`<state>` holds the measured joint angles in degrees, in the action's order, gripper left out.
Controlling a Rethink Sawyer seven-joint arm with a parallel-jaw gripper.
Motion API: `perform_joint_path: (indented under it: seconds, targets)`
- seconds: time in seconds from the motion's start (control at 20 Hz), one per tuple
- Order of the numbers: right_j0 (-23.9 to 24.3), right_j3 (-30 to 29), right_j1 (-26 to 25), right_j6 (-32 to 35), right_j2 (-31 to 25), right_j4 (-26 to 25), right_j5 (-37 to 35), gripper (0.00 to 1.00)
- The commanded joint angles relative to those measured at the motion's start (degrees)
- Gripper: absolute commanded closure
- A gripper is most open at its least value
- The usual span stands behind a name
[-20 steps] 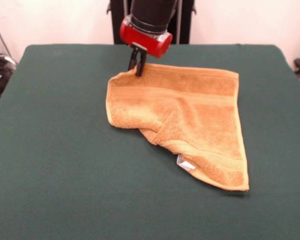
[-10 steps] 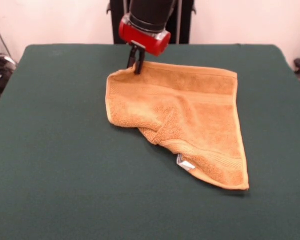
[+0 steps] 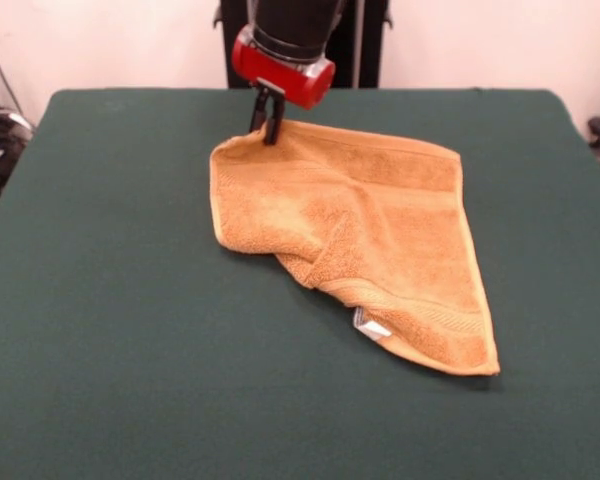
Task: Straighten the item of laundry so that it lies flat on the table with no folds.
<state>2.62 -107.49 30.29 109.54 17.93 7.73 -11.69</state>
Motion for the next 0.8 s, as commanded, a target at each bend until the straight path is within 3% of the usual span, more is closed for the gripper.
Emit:
perform_joint_path:
  seconds: [0.05, 0.8]
  targets:
    - [0.2, -4.7, 0.1, 6.6, -2.1, -2.1, -3.9, 1.00]
    - [1.2, -5.7, 2.3, 6.1, -1.8, -3.4, -5.5, 1.00]
